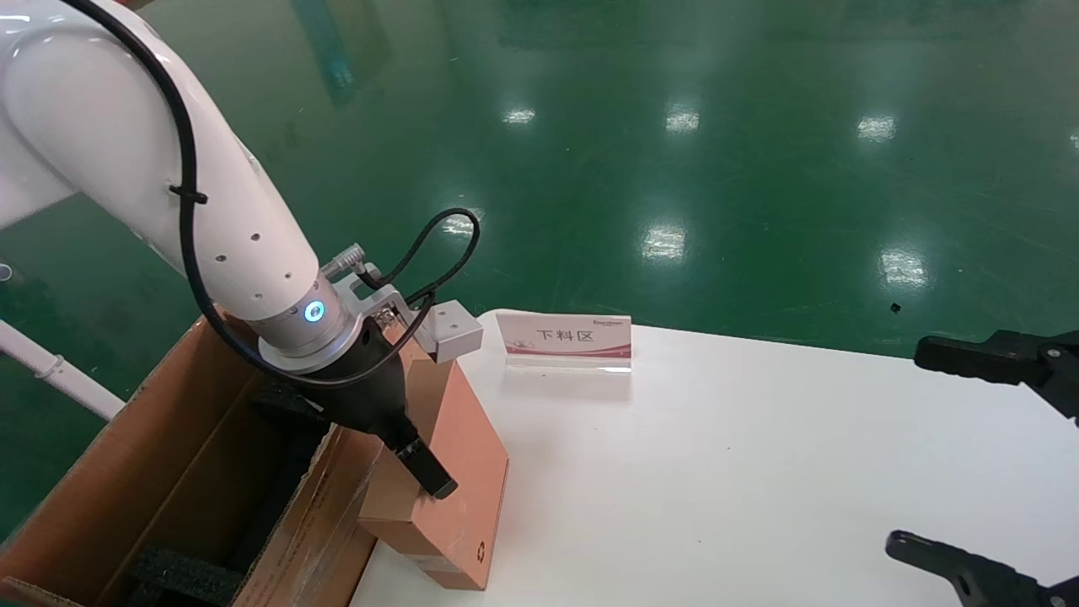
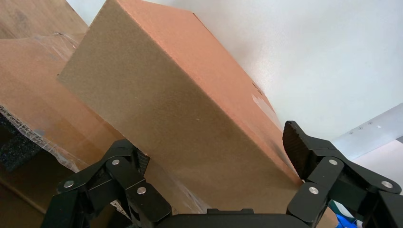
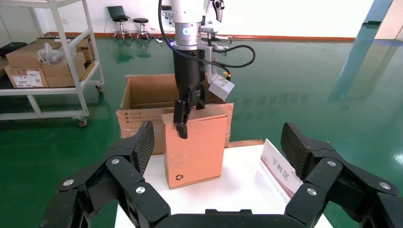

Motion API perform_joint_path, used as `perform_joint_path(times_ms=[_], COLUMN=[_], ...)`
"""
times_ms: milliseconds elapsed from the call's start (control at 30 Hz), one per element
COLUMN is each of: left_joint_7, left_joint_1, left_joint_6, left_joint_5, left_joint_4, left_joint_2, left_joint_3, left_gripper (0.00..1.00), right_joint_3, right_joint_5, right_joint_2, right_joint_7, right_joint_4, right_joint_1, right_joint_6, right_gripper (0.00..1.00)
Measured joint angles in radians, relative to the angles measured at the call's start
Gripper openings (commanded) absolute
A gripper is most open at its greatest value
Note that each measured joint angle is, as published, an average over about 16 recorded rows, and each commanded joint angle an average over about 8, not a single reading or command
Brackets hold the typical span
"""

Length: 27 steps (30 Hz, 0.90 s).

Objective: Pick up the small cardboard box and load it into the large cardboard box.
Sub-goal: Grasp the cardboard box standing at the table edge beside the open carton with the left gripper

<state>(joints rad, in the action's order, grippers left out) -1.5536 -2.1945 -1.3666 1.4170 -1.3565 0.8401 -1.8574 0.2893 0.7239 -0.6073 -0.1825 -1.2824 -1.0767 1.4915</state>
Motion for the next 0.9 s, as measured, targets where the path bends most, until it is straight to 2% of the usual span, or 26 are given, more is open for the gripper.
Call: perform_joint_path(times_ms=[900], left_joint_7=[-0.001], left_joint_1=[-0.003], left_joint_6=[-0.006], left_joint_5=[-0.004], left_joint_4=[0.0], left_joint_2=[-0.001], left_joint_3=[0.002], left_gripper=[0.0], right_joint_3=[0.0], right_joint_5=[0.0], right_joint_2=[0.0], right_joint_7=[0.0], right_joint_4=[0.0], right_joint_1=[0.0], right_joint_6=[0.0], right_gripper=[0.0])
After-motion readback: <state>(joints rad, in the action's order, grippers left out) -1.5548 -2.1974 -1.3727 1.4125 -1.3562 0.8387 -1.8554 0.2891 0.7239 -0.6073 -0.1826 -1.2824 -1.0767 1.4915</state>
